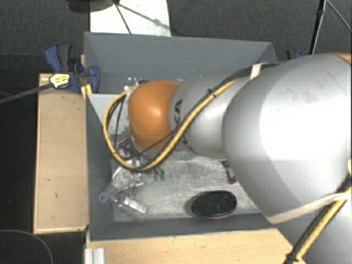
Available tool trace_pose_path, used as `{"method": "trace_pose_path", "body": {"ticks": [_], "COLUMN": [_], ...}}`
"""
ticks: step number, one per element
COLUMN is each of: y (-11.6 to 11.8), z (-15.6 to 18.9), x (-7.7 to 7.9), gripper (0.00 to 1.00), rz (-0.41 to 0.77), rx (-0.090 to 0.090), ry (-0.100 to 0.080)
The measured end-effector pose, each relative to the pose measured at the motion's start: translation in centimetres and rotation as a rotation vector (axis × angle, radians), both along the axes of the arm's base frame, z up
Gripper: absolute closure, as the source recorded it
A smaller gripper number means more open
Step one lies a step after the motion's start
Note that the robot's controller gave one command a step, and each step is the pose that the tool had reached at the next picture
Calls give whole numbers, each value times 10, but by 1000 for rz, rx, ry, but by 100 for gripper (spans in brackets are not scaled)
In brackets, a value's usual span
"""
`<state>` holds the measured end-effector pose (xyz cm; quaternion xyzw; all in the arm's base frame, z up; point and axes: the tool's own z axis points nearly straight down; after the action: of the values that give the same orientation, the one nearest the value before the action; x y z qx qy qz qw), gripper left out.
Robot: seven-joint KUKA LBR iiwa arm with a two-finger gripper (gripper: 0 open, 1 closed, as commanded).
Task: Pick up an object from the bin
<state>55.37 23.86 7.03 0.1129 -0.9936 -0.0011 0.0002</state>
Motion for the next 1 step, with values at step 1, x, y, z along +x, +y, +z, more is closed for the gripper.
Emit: {"method": "trace_pose_path", "body": {"ticks": [1], "y": [-3], "z": [1], "x": [2], "gripper": [100], "rz": [-1], "rx": [-3], "ry": [-3]}}
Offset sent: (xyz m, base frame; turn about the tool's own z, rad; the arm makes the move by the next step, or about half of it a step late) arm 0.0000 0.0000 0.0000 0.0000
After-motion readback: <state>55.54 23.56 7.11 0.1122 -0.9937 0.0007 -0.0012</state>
